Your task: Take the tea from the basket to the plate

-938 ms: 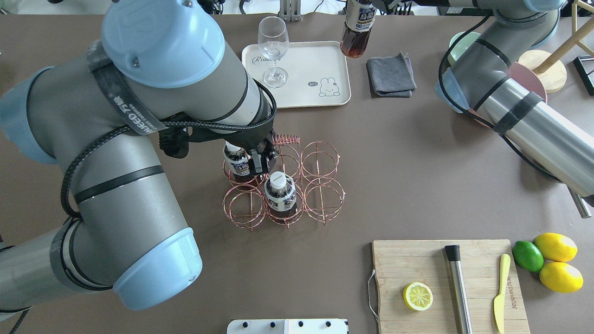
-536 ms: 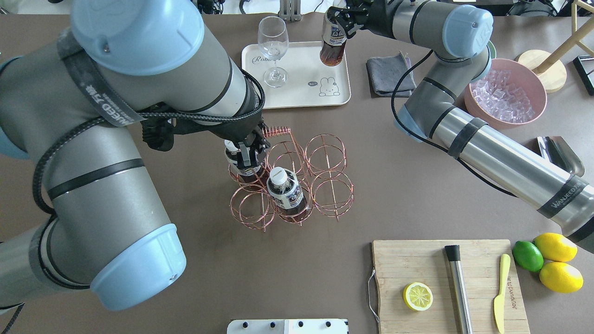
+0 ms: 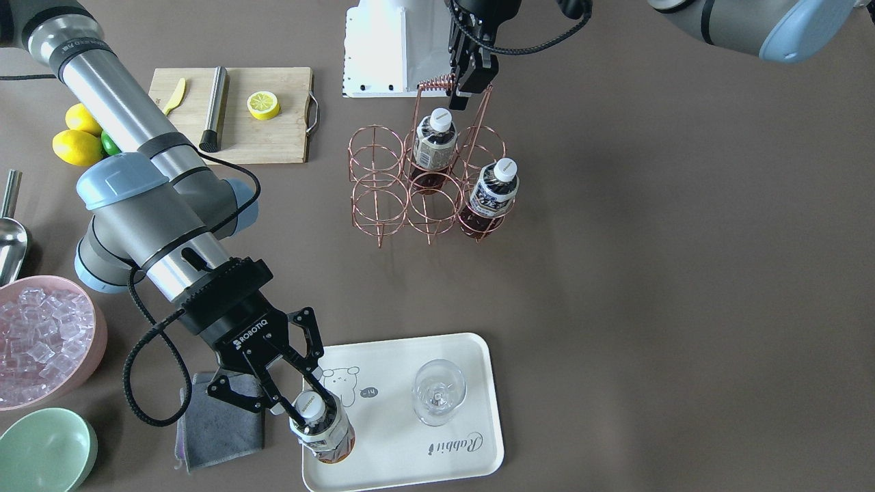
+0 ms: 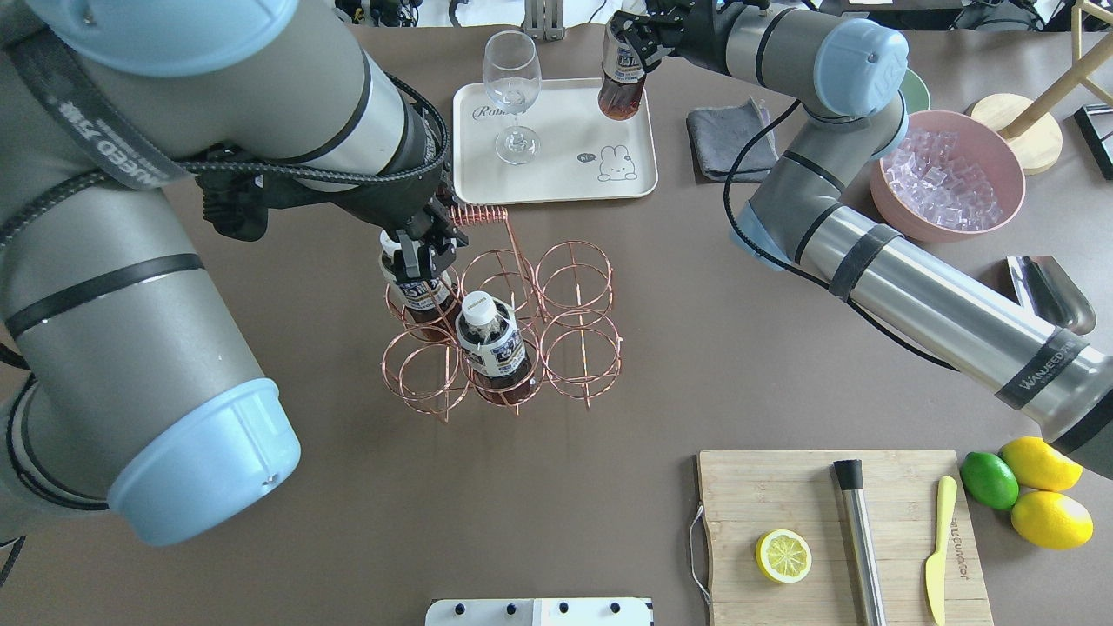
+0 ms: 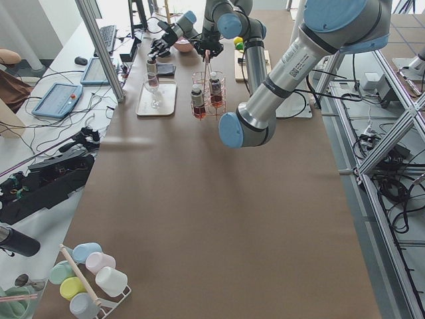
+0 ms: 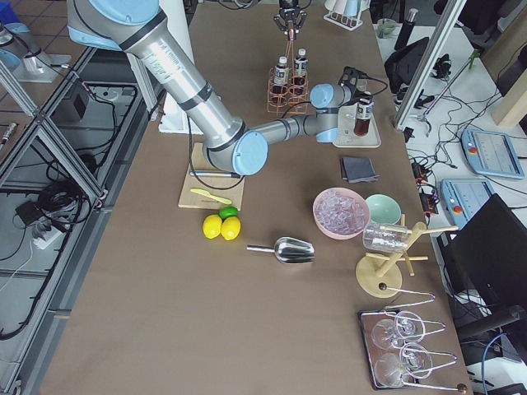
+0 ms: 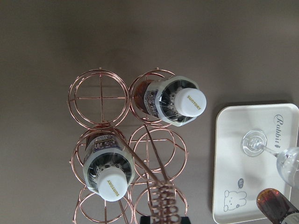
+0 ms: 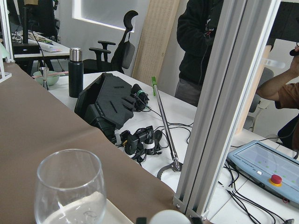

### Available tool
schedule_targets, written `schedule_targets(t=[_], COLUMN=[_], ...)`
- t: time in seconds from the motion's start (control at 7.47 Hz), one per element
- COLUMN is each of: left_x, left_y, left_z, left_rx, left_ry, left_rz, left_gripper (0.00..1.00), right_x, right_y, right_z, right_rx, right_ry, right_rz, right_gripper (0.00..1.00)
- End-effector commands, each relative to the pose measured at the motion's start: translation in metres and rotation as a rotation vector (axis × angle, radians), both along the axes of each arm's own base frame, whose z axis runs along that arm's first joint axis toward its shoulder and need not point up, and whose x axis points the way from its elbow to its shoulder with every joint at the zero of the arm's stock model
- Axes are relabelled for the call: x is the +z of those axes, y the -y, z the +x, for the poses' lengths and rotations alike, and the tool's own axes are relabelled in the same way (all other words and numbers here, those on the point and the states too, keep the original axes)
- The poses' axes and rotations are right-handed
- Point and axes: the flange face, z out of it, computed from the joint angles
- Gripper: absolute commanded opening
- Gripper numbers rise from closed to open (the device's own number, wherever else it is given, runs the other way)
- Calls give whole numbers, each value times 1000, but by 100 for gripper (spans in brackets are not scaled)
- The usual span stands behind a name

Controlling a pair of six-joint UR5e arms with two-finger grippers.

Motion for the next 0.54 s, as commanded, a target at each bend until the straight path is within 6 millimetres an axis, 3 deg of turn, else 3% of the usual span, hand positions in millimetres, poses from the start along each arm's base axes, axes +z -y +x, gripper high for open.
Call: schedule_targets(t=[0.0, 0.13, 0.4], left_x=[62, 83, 150], left_y=[50, 73, 122], left_z=[-60, -94, -173], left_rx=[19, 18, 32], left_ry=[64, 76, 110], left_rz=[0, -10, -26], left_gripper=[0, 0, 0], right_x=[2, 5, 7], right_y=[-19, -23, -27], right_z=[-22, -26, -28], right_rx=[-11, -19, -23], right_ry=[34, 38, 45], right_rz=[3, -2, 4], right_gripper=[0, 0, 0])
